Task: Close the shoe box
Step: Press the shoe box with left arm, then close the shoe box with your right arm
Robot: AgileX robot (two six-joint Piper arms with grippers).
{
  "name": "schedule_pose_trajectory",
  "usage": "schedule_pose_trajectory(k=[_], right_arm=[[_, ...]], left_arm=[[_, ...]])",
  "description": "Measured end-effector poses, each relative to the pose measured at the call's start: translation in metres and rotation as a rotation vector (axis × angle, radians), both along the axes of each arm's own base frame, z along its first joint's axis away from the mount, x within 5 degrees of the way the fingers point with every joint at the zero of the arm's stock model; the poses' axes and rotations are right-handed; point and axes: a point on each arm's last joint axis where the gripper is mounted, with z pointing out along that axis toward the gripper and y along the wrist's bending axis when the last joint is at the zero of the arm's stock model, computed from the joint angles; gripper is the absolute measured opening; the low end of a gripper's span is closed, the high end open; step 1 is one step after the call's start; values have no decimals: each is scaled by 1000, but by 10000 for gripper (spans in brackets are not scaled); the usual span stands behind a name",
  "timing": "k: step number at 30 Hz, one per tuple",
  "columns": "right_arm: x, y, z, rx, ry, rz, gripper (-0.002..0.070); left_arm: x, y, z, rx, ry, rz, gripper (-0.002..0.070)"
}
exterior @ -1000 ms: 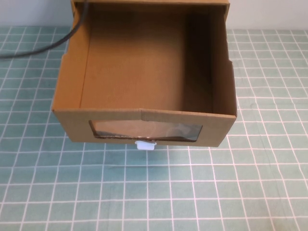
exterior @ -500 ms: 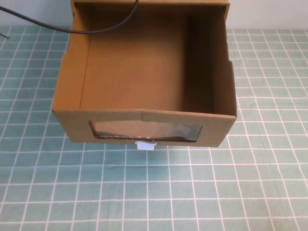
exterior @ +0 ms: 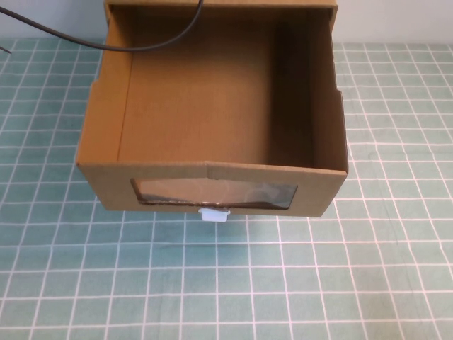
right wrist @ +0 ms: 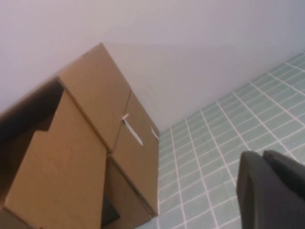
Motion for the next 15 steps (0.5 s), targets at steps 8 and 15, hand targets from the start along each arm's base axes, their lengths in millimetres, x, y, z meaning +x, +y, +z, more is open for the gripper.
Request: schedule_pose_trajectory(k=[8,15], right_arm=[[-6,20,23,62,201,227,-11],[11,41,78,-127,571,488,-11]], left_arm=[[0,0,0,-2,2,-2,-5],[0,0,0,-2,2,-1,-5]])
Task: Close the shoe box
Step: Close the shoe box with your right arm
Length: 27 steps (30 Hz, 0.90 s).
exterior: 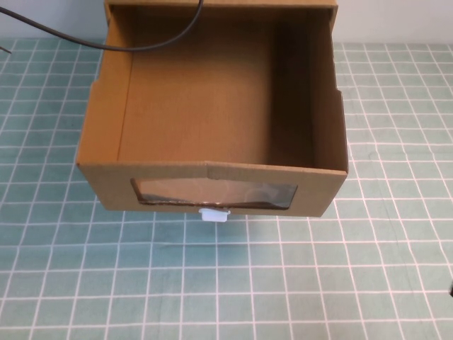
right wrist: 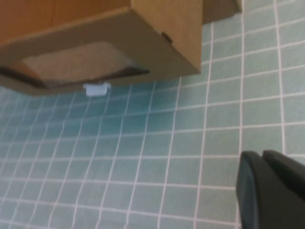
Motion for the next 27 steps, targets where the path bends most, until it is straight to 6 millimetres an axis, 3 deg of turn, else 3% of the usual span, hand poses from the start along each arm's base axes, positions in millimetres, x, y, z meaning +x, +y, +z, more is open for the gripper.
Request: schedule_pose_trajectory(k=[6,11,15,21,27], right_arm=[[55,9,32,-119,171,178,-11],[95,31,42,-154,238,328,-11],[109,70,46,-195,225,448,-11],[111,130,52,-225,141,535,-11],[136,162,53,-219,103,534,-11]], left_arm=[[0,0,0,0,0,0,-5],[0,0,0,-1,-3,2,-5],[1,0,0,-6,-3,7,-5],[1,0,0,-8,0,9,-5],[1,0,0,-9,0,10,-5]])
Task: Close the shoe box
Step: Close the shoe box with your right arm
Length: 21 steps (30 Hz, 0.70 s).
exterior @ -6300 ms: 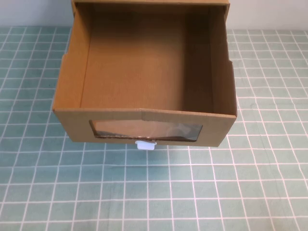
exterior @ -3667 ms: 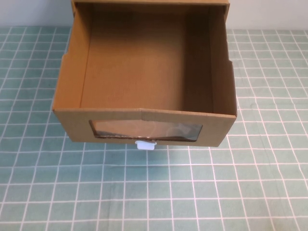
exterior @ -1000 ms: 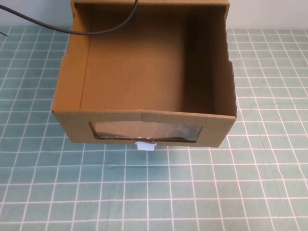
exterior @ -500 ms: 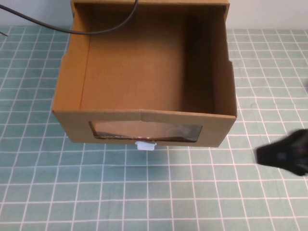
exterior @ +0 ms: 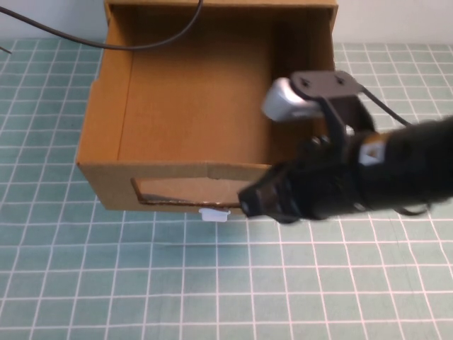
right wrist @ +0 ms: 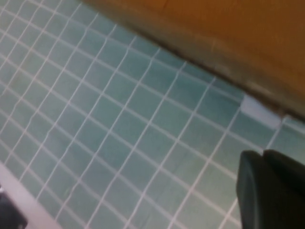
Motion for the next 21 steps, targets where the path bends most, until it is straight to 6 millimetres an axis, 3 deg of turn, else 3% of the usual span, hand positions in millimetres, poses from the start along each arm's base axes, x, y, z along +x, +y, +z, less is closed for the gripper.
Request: schedule_pose_trajectory(k=[10,21], right_arm=[[35,28,-3,-4,-32,-15,-11],[61,42,12,26,-109,-35,-11]], left_arm=[[0,0,0,1,-2,2,-5],[0,0,0,1,-2,4,-5]])
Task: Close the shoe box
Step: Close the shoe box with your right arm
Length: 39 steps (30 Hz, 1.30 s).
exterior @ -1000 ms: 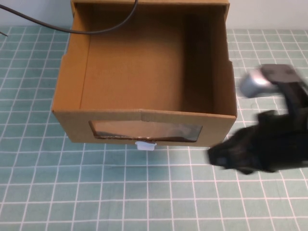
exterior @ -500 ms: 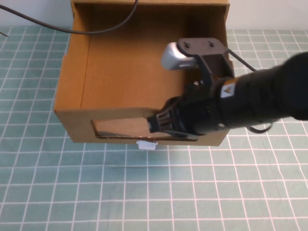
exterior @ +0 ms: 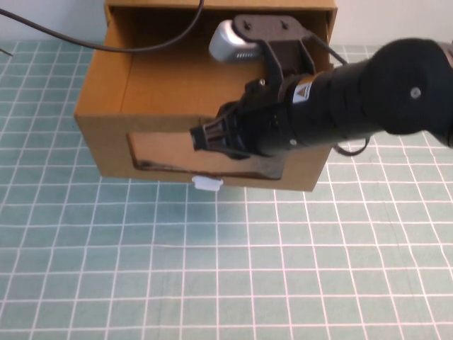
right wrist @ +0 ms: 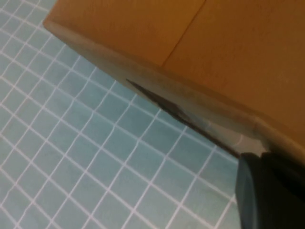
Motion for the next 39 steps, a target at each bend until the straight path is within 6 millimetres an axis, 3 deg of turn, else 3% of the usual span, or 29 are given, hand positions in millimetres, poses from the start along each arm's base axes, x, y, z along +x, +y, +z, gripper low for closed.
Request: schedule_pose_trajectory(k=[13,20,27,39], right_arm=[[61,-19,7,30,-53,-138,-11],[82,-20,9,33,-50,-161,-11],[84,-20,18,17,18,-123,-11],[95,-20,22,62,-60,-159,-11]], left_arm=[[0,0,0,1,1,-1,-5],[0,0,0,-5,3,-1,-5],[0,0,0,-4,5,-2,-5],[0,0,0,-6,5,-3,-5]])
